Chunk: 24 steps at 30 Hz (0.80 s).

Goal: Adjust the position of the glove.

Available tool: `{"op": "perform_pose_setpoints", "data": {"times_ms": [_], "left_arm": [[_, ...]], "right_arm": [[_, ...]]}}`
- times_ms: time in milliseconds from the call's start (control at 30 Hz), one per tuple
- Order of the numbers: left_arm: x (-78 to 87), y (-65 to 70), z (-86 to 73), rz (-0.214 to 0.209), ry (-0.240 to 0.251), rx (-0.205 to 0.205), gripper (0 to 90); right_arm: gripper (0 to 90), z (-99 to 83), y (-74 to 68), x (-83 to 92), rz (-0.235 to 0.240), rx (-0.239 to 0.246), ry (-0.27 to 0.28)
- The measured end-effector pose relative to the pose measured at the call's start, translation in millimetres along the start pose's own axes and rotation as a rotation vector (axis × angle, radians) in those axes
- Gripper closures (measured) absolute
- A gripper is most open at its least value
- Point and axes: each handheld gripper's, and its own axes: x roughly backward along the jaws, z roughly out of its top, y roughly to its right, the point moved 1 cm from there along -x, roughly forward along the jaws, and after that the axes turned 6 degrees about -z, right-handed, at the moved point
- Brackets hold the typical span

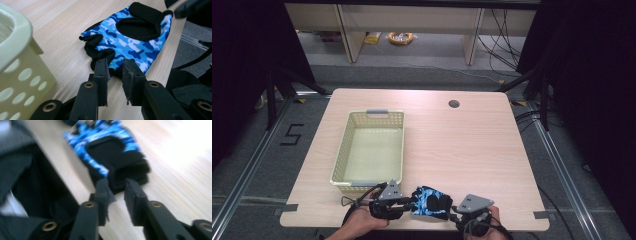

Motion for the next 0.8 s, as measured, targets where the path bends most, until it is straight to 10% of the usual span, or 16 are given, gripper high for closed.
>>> {"op": "perform_pose_setpoints", "data": {"times_ms": [267, 333, 800], "left_arm": [[-6.4, 8.0, -3.5, -0.021, -0.022, 0.030, 70.7], [-9.0, 9.5, -3.9, -0.028, -0.028, 0.035, 70.5], [-21.5, 19.9, -6.3, -0.023, -0.058, 0.006, 70.7]], "right_arm": [[55.6, -7.9, 33.0, -0.2, 0.057, -0.419, 0.073], [53.4, -7.4, 37.0, -10.6, 0.098, -0.458, 0.071], [56.3, -4.5, 32.7, -32.3, 0.100, -0.453, -0.032]]}}
